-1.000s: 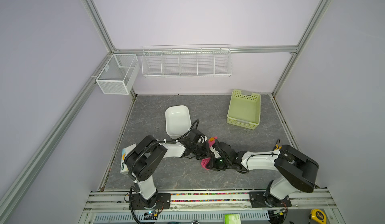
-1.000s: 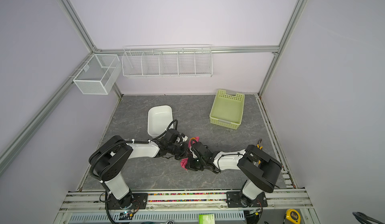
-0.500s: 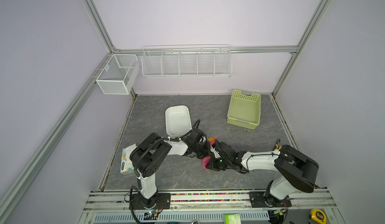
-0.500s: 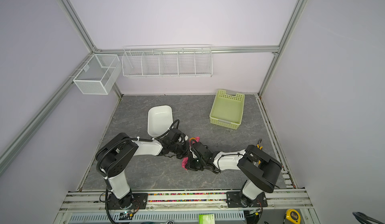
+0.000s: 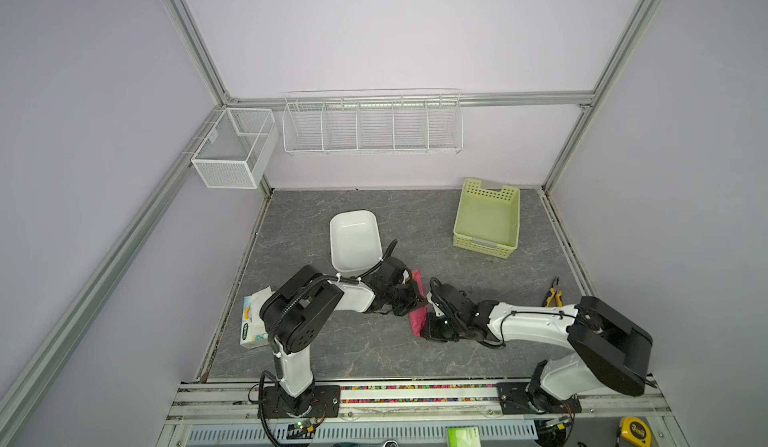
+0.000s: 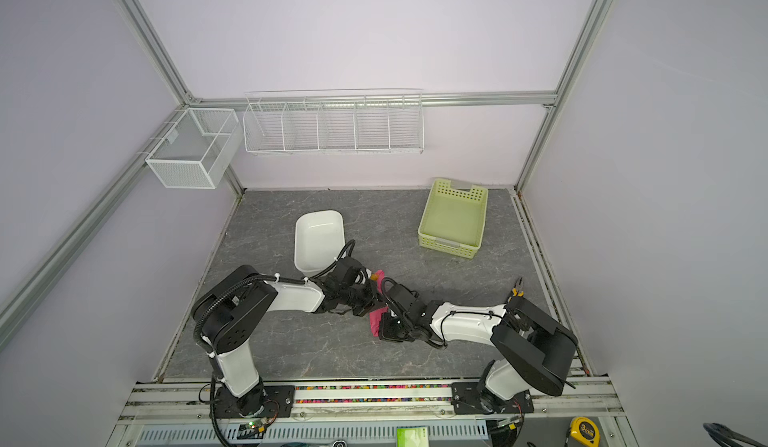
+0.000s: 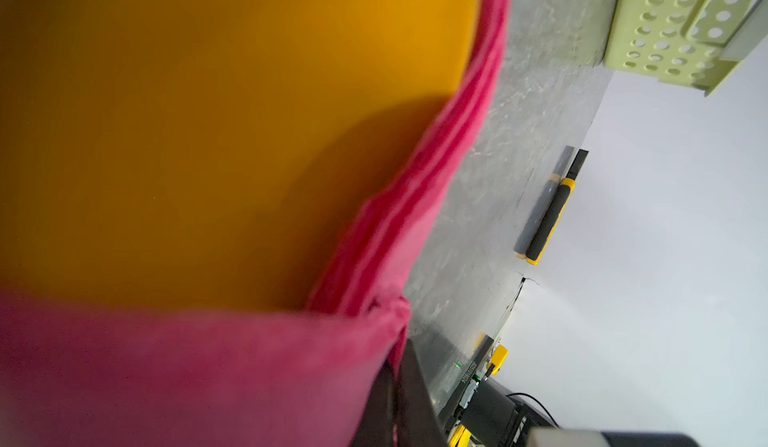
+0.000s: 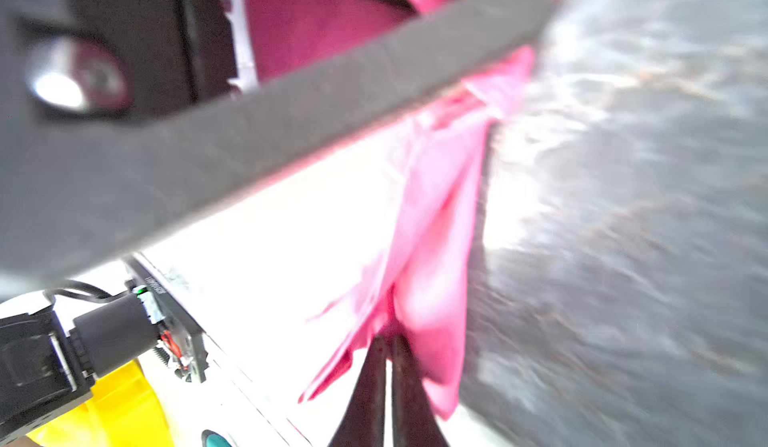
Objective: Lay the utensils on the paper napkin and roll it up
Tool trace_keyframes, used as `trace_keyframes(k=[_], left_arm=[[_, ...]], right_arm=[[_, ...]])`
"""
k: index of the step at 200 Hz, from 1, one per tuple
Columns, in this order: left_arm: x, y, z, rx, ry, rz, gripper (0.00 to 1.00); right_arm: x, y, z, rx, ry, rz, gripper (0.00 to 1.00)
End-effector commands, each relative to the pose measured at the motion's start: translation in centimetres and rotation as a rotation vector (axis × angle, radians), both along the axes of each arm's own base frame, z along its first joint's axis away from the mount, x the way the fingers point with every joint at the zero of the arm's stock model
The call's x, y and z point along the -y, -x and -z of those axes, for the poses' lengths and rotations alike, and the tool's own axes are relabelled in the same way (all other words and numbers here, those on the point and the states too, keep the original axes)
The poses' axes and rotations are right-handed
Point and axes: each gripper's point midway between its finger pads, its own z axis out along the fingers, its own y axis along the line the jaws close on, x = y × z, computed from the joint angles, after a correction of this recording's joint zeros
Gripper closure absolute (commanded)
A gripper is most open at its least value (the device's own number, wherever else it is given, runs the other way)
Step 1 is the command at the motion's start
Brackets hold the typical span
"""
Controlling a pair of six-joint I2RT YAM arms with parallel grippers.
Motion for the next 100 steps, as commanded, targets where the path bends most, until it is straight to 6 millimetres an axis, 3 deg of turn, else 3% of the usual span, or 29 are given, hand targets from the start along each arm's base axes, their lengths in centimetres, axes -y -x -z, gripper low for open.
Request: trace_keyframes(k=[1,58,100], left_arm=[[-1.7,-0.6,1.8,-0.015,-0.055,-0.094,1.00],[-2.1,-0.4,2.3,-0.028,-0.045,-0.114,1.00],[-2.2,-0.3,2.5,-0.030,-0.043,-0.113,1.00]], right_arm=[[1.7,0.4,-0.5,-0.010,0.077,0.028,0.87],[1.1,0.1,-3.6,-0.002,0.013,0.058,0.86],[-1.1,-0.4,-4.7,-0.006,-0.045,0.019,0.70]])
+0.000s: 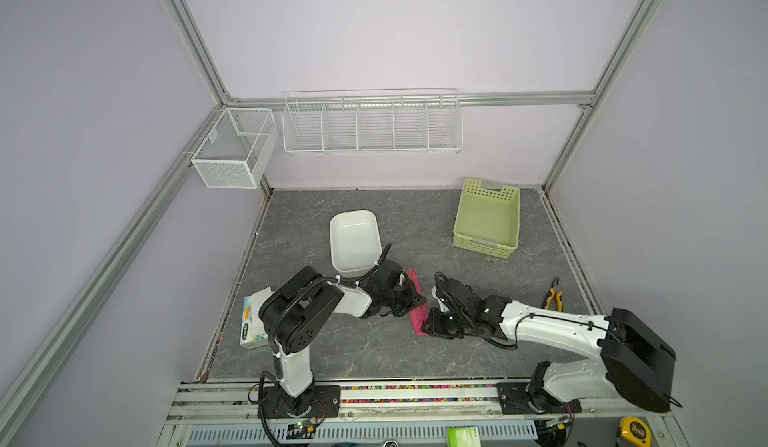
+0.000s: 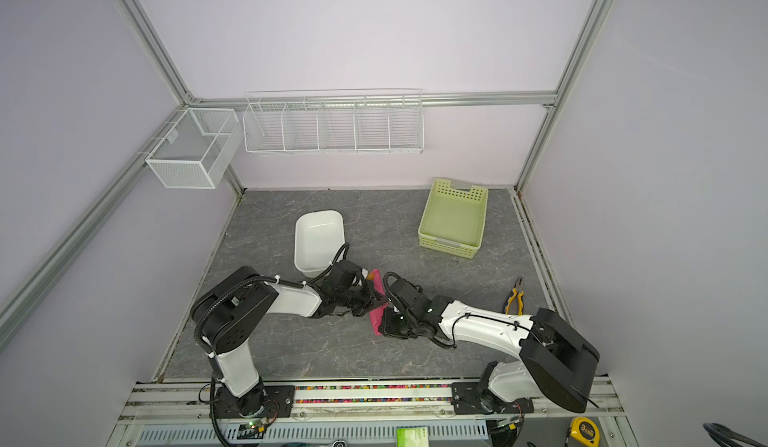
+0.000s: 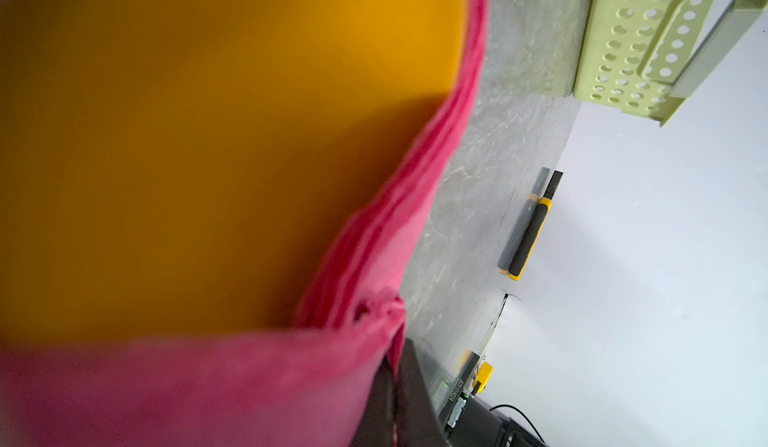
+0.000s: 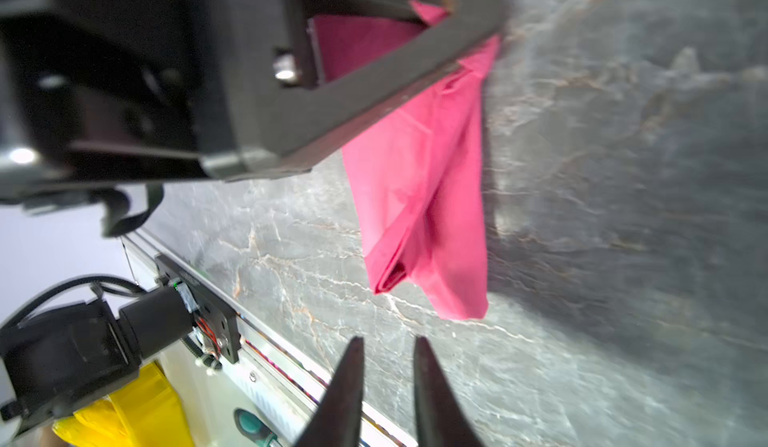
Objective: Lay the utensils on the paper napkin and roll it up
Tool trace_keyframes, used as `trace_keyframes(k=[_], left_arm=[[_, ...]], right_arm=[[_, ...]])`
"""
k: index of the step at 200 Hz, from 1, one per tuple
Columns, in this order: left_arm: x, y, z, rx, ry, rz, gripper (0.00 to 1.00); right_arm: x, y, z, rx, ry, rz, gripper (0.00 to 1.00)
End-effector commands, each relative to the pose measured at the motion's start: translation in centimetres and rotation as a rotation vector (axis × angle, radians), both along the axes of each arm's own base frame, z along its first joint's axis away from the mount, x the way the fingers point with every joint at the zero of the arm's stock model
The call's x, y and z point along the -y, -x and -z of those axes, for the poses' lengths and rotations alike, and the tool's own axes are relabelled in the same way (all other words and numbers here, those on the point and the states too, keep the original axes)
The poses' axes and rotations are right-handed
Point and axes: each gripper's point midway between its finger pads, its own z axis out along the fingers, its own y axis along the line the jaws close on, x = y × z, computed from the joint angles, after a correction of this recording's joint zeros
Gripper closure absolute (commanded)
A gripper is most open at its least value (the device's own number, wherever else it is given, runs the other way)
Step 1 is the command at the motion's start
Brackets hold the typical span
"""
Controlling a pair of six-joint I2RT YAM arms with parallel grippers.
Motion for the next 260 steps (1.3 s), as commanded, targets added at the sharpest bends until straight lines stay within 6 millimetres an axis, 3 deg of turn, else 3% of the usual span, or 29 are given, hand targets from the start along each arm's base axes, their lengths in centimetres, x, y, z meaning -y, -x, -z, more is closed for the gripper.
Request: trace_keyframes(k=[1,86,138,205,260], left_arm=[[-1.8,0.3,2.6,-0.054,-0.081,-0.055,1.00],[-2.2,0.4,2.8,-0.062,-0.084,-0.053,1.00],[-2.2,0.5,2.9,-0.062,-0.086,-0.043,1.00],[-2.3,0.6,3.2,-0.070,-0.088,-0.033,1.00],[-2.5,0.5,3.3,-0.066,-0.097,-0.028,1.00]], right_arm=[[-1.4,-0.3,-0.8,-0.019,-0.027,-0.011,0.70],[-0.1,-0.8,1.1,-0.049,0.157,-0.021,0.64],[-1.4,-1.2,1.5,-0.046,0.133,-0.062,0.64],[0.2,-1.8,2.1,-0.047,0.158,-0.042,0.89],[1.7,-1.0,4.1,-0.098,0.129,0.009,0.93]])
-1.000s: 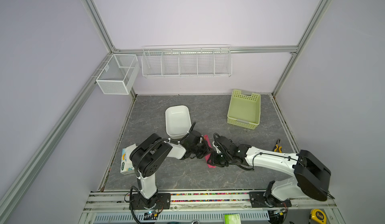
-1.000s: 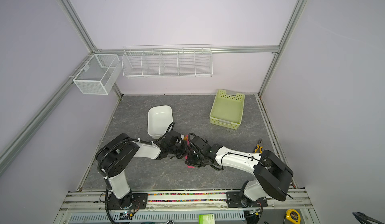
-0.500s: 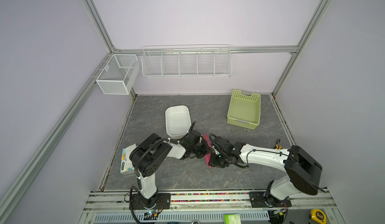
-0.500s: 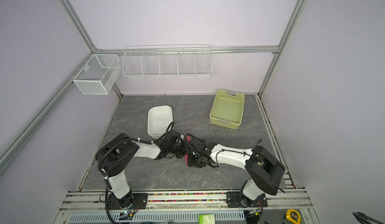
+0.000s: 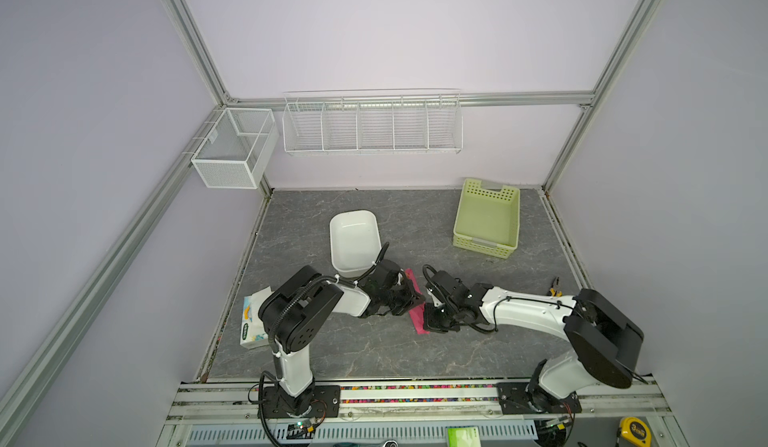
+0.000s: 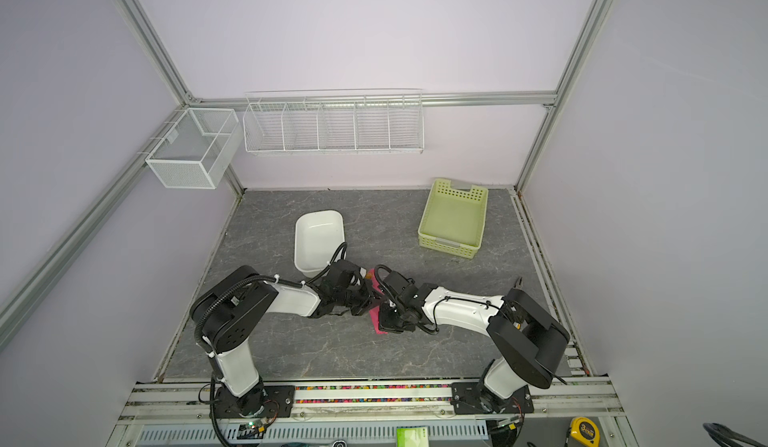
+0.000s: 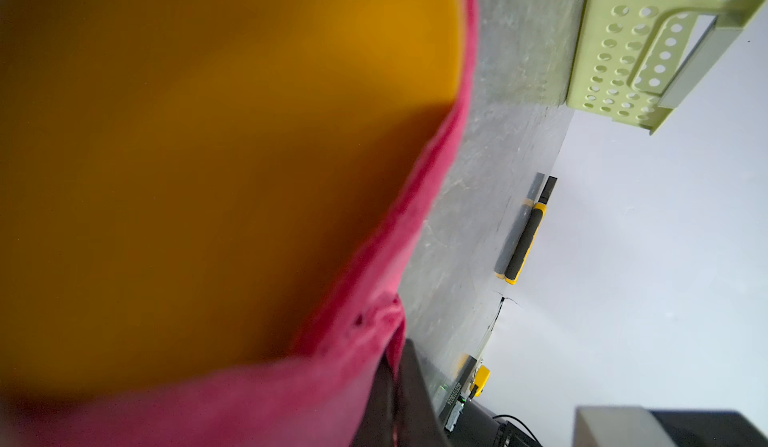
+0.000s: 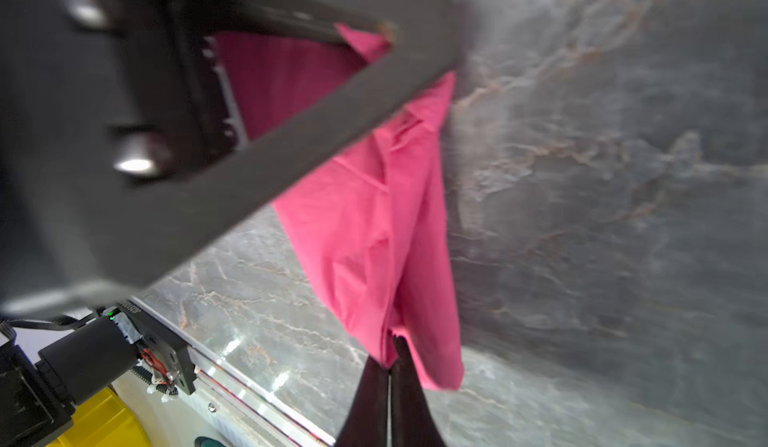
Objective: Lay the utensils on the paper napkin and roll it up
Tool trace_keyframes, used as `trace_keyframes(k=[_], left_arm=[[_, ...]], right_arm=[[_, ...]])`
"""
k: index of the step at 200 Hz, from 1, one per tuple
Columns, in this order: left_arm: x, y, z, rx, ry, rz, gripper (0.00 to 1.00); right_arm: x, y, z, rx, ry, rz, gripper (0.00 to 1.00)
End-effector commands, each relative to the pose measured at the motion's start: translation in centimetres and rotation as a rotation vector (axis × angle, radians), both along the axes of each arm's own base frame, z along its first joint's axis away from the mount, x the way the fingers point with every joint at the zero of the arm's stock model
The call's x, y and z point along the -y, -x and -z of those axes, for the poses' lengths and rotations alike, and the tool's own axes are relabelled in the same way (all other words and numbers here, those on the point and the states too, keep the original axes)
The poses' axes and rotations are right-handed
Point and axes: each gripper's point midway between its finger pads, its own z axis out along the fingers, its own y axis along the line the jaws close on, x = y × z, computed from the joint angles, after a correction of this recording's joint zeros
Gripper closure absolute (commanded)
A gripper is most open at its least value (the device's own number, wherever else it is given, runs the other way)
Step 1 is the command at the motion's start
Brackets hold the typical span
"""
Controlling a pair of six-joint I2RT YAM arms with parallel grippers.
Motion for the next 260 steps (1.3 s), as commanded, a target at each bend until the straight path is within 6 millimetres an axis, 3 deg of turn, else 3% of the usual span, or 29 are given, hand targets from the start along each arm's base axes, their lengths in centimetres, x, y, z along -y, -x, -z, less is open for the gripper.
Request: trace_keyframes(k=[1,45,94,123,168,260], left_arm=[[-2.0,1.0,3.3,-0.069,-0.104,-0.017,1.00],[-1.9,0.6,2.4,-0.045,-0.115,0.005,1.00],[-0.8,-0.9,-3.4,0.109,-0.152,0.123,1.00],[-0.2,-0.8,-5.2,0.142,-0.167,0.214,1.00],[0.6,-0.1,-5.1,0.137,-0.158,0.324,1.00],[3.1,0.6,-1.4,0.060,-0.146,0.403,0.98]], right_arm=[[1.1,0.6,0.9,-0.033,-0.003,0.042,0.93],[2.1,1.2,2.8,-0.075,0.002,0.059,0.93],[2.0,1.9,4.3,-0.115,-0.022,0.065,0.93],[2.0,2.0,4.4,-0.118,-0.020,0.058,0.93],[1.9,2.0,4.6,-0.119,-0.021,0.050,0.93],[1.7,2.5,5.4,-0.130,0.003,0.008,0.93]])
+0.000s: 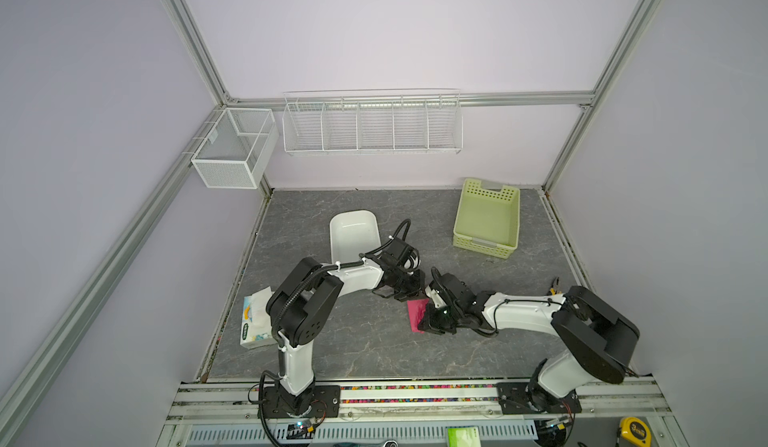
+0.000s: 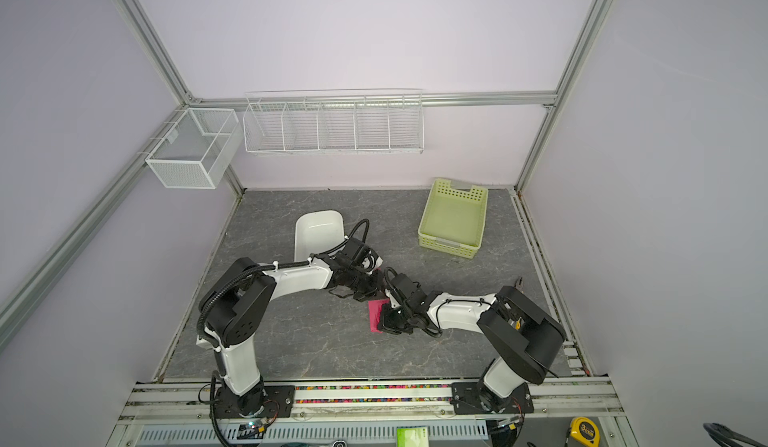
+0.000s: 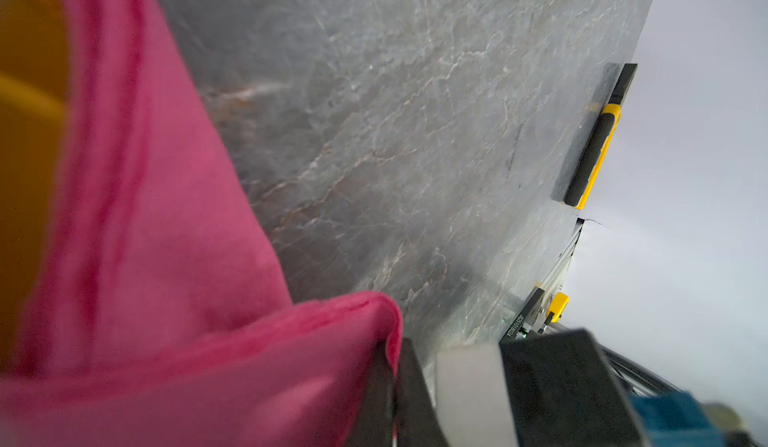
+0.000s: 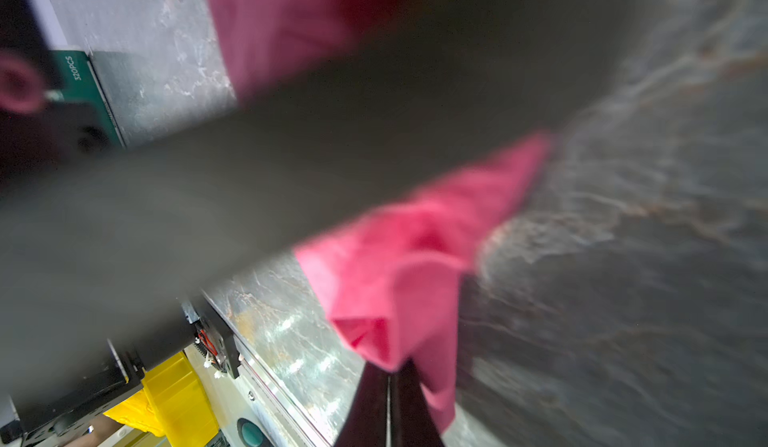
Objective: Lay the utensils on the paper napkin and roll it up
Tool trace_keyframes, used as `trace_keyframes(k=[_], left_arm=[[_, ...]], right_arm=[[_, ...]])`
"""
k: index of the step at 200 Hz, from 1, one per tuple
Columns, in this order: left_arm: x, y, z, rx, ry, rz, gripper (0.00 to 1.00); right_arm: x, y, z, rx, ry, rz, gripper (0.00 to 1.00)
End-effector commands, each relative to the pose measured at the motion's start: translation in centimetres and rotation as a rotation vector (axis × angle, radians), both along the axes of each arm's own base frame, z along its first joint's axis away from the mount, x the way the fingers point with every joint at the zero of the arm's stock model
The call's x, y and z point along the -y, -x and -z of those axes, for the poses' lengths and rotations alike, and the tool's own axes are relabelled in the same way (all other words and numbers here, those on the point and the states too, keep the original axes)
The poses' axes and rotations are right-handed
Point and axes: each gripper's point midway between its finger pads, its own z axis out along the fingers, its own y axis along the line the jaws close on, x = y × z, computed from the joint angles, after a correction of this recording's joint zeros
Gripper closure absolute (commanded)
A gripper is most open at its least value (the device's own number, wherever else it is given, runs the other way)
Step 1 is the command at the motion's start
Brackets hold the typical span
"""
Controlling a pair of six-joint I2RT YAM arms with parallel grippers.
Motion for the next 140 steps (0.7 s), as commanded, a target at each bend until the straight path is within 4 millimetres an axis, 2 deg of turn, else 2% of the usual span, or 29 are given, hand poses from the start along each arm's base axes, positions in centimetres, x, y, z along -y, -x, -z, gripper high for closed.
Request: trace_keyframes(k=[1,34,54,81,110,140], left_arm=[[0.9,0.5,0.6,-0.013,0.009,0.037,0.98],[0.6,0.3,2.5,-0.029,-0.023,0.014,0.97],[-0.3,0.2,3.9,-0.025,-0.083,-0.010,0.97],[-1.4,0.6,5.2,-0.004,-0.122,-0.007,0.97],[-2.1,1.8,6.4,-0.002,-0.130,0.058,1.00],[-2.6,2.5,6.9,0.012,-0.137,0.103,1.00]], right_arm=[[3.5,2.7,4.3,-0.105,0.190,-0.001,0.93],[3.0,3.1,4.5,-0.109,0.194,-0.019,0.93],[3.0,3.2,4.4,-0.111,0.198,-0.022,0.93],[3.2,2.8,3.0,-0.079,0.213,-0.019,0.93],[3.4,2.0,1.6,-0.047,0.220,-0.021,0.93],[3.0,1.7,0.4,-0.039,0.213,-0.040,0.93]])
